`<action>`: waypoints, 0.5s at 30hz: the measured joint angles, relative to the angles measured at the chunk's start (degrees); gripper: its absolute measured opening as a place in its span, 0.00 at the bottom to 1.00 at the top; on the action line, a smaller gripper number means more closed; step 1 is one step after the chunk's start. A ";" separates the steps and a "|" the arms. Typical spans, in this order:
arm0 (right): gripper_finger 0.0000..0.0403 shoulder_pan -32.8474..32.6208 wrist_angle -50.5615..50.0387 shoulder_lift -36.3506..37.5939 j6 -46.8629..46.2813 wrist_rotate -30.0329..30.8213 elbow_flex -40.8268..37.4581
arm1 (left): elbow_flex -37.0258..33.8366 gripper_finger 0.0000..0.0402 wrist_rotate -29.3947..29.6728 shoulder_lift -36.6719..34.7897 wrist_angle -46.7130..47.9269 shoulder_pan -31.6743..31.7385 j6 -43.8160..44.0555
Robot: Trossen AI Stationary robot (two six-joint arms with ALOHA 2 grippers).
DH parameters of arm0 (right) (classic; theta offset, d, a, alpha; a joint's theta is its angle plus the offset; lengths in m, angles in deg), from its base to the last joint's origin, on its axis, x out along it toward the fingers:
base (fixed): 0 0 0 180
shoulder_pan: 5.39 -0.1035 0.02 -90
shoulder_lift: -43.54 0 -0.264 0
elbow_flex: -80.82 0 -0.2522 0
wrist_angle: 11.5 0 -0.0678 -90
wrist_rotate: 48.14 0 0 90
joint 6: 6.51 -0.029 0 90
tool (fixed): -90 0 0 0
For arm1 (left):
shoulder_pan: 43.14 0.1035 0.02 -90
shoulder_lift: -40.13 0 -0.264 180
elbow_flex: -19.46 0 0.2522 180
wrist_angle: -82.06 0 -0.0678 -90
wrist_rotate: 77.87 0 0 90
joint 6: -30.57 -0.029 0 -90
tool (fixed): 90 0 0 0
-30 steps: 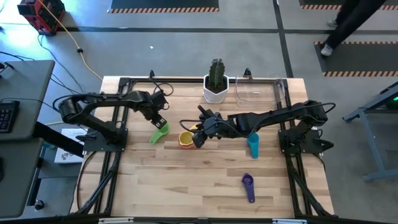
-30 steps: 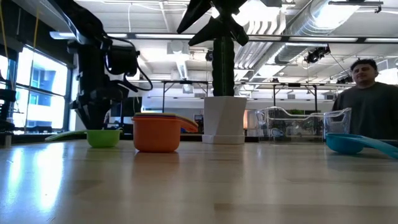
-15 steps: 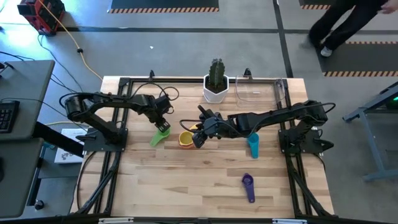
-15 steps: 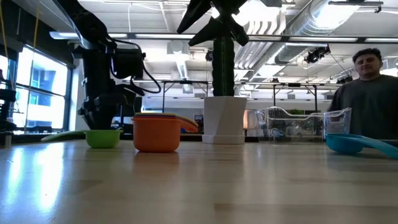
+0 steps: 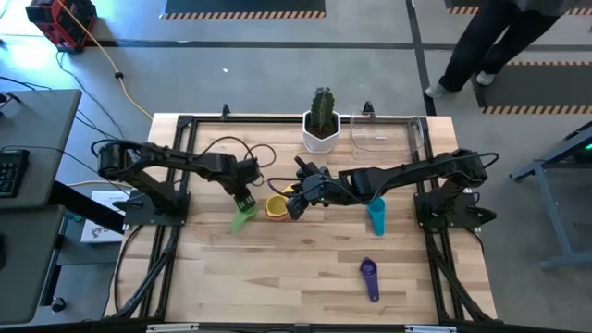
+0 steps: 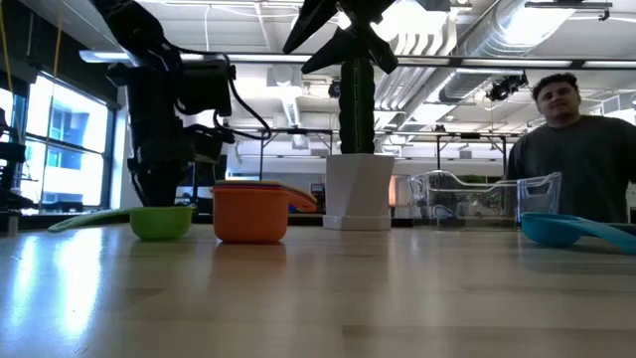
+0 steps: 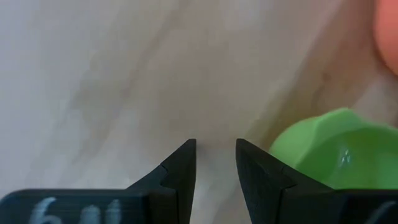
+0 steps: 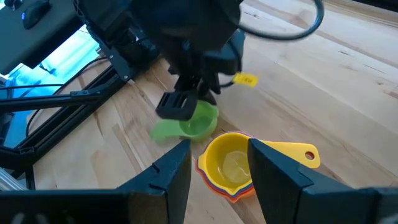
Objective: Nest measuring cups in basket
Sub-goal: Stack the green measuring cup on top of the yellow measuring cup
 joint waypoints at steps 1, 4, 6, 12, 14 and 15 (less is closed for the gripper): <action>0.37 0.00 0.00 0.00 0.00 0.00 0.00 | 0.00 0.26 0.00 0.00 0.00 -0.91 0.11; 0.37 0.00 0.00 0.00 -0.70 0.00 0.00 | 0.00 0.26 0.00 0.00 0.01 -3.63 1.86; 0.37 -0.01 0.00 0.00 -0.90 0.00 0.00 | 0.00 0.26 0.00 0.00 0.02 -5.42 3.07; 0.37 -0.04 0.00 0.00 -1.07 0.00 0.00 | 0.00 0.26 0.00 0.00 0.04 -10.46 6.44; 0.37 -0.04 0.00 0.00 -1.07 0.00 0.00 | 0.00 0.26 -0.01 0.00 0.07 -12.04 7.35; 0.37 -0.04 0.00 0.00 -1.07 0.00 0.00 | 0.00 0.26 -0.01 0.00 0.07 -12.83 7.54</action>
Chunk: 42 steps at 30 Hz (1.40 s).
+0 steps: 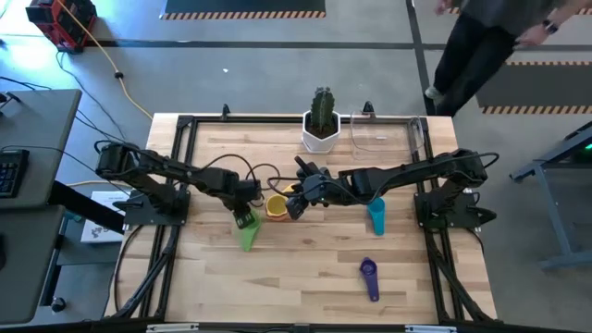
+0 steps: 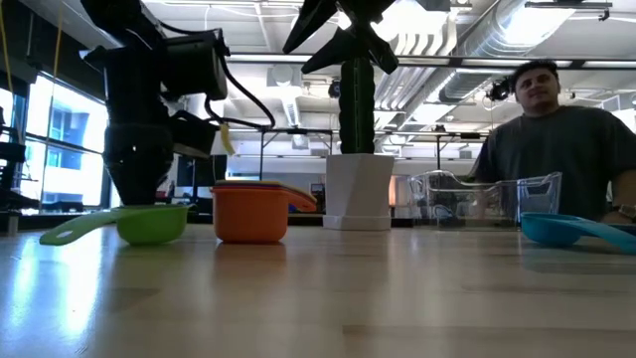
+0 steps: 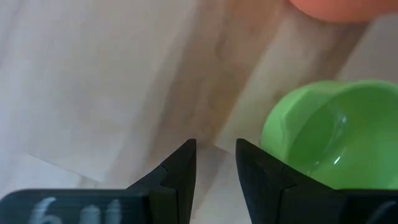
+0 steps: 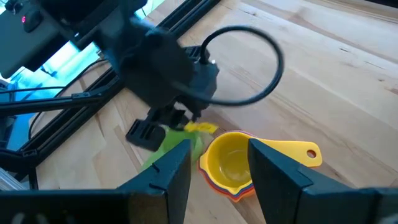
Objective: Nest measuring cups in basket
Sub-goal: Stack the green measuring cup on top of the yellow measuring cup
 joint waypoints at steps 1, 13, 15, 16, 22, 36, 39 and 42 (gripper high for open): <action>0.37 0.00 0.00 0.00 0.00 0.00 0.00 | 0.00 0.26 -0.01 0.00 0.00 -0.81 0.28; 0.37 0.00 0.00 0.00 0.13 0.00 0.00 | 0.02 0.26 -0.26 -0.02 -0.02 -10.67 5.58; 0.37 0.04 0.00 0.00 0.15 0.00 0.00 | 0.02 0.26 -1.03 -0.02 -0.02 -12.31 6.82; 0.37 0.02 0.00 0.00 0.15 0.00 0.00 | 0.02 0.26 -1.24 -0.02 -0.02 -13.09 7.52; 0.37 -0.15 0.00 0.00 0.15 -0.27 0.00 | 0.04 0.26 -1.21 -0.04 -0.02 -16.68 13.40; 0.37 -4.74 -0.04 0.02 0.15 -3.45 0.00 | 6.37 0.26 2.23 -1.12 7.29 -21.92 27.73; 0.37 -5.86 -0.04 0.02 0.15 -3.45 0.00 | 8.15 0.26 3.31 -1.20 8.44 -23.38 30.95; 0.37 -6.92 -0.04 0.02 0.16 -3.45 0.00 | 9.64 0.26 4.54 -1.29 10.67 -25.15 34.07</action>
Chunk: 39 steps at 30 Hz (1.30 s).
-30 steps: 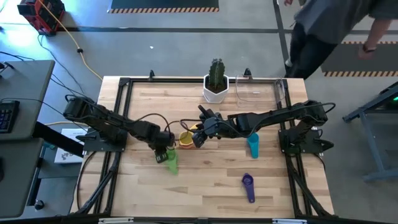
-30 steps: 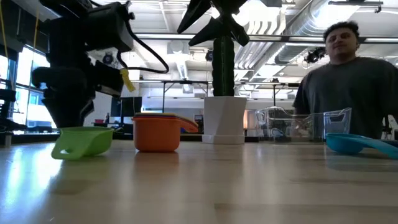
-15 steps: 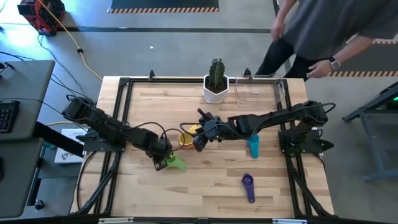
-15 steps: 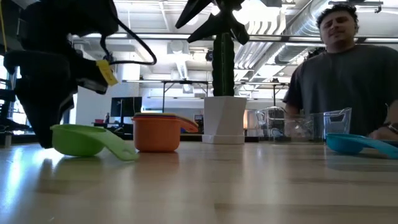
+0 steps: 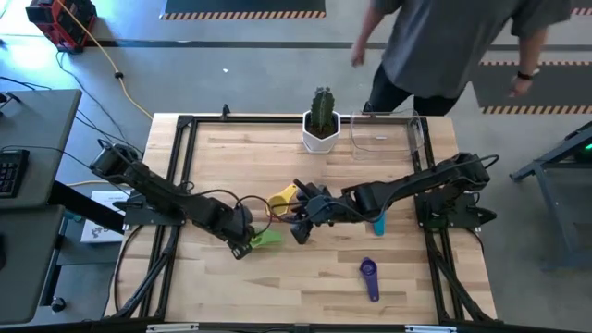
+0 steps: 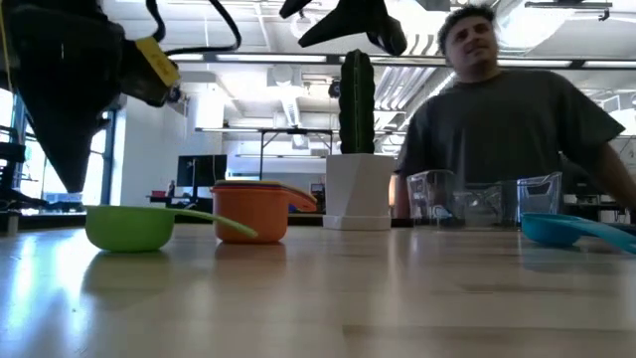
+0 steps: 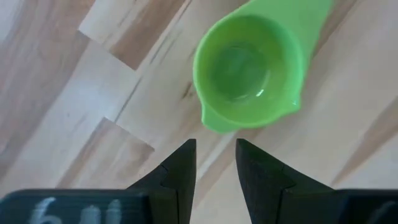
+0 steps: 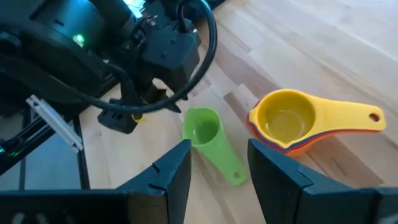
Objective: Nest measuring cups in basket
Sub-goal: Stack the green measuring cup on top of the yellow measuring cup
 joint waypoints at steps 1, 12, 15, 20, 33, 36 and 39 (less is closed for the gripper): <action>0.37 -0.35 0.00 0.00 0.01 0.00 0.00 | 0.34 0.26 0.25 0.00 0.07 -0.49 0.88; 0.37 -3.23 -0.04 0.00 0.27 1.02 0.00 | 0.70 0.26 0.37 0.00 0.14 -5.64 8.91; 0.37 -3.69 -0.04 0.00 0.06 1.03 0.00 | 0.70 0.26 0.20 0.00 0.13 -6.68 9.46; 0.37 -4.72 -0.04 0.00 0.03 1.03 0.00 | 0.70 0.26 0.15 -0.02 0.13 -8.57 12.23; 0.37 -5.87 0.02 0.00 -2.71 -2.55 0.00 | 0.70 0.26 0.11 -0.20 0.10 -12.16 15.37; 0.37 -5.87 0.05 0.00 -2.52 -2.57 0.00 | 0.70 0.26 -0.13 -0.33 0.11 -12.48 15.39; 0.37 -5.87 0.99 0.00 -1.39 -2.45 0.00 | 0.70 0.26 -0.27 -1.47 0.11 -12.78 15.41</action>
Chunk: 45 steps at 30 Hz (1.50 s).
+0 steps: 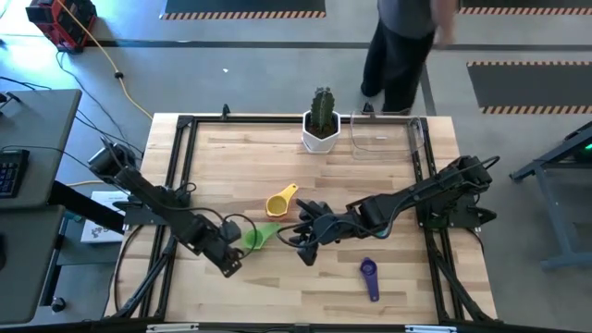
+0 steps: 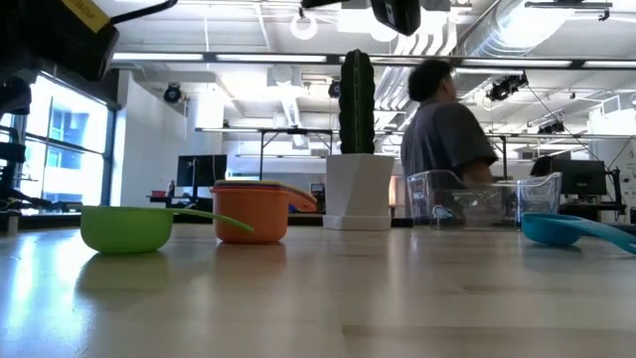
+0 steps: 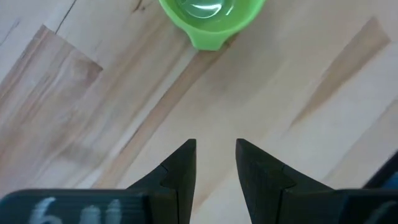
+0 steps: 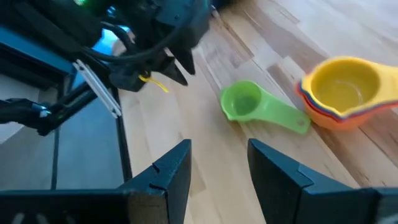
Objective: Nest measuring cups in basket
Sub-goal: Stack the green measuring cup on top of the yellow measuring cup
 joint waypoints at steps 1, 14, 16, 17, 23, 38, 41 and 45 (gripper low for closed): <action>0.37 0.00 0.91 0.00 0.51 0.02 0.00 | 0.00 0.26 0.03 -0.40 0.06 0.00 0.01; 0.37 0.21 10.61 0.00 11.22 0.75 0.00 | 0.00 0.26 -0.02 -8.32 3.51 -0.02 -2.12; 0.37 0.56 12.26 0.00 13.71 1.39 0.00 | 0.00 0.26 -0.19 -10.42 4.04 -0.02 -2.61; 0.37 0.88 13.76 0.00 15.14 1.33 0.00 | 0.00 0.26 -0.17 -11.59 4.10 -0.02 -2.61; 0.37 4.05 25.54 0.00 22.24 -1.51 0.00 | 0.00 0.26 3.13 -19.29 3.91 0.00 -2.59; 0.37 11.82 44.68 -4.54 25.03 -12.22 0.00 | 0.00 0.26 17.65 -36.53 4.79 0.07 -5.86; 0.37 12.46 47.08 -6.54 28.19 -12.07 0.00 | 0.00 0.26 18.93 -38.79 4.80 0.07 -6.24; 0.37 13.16 47.59 -9.15 32.55 -12.62 0.00 | 0.00 0.26 20.45 -40.66 4.80 0.07 -7.46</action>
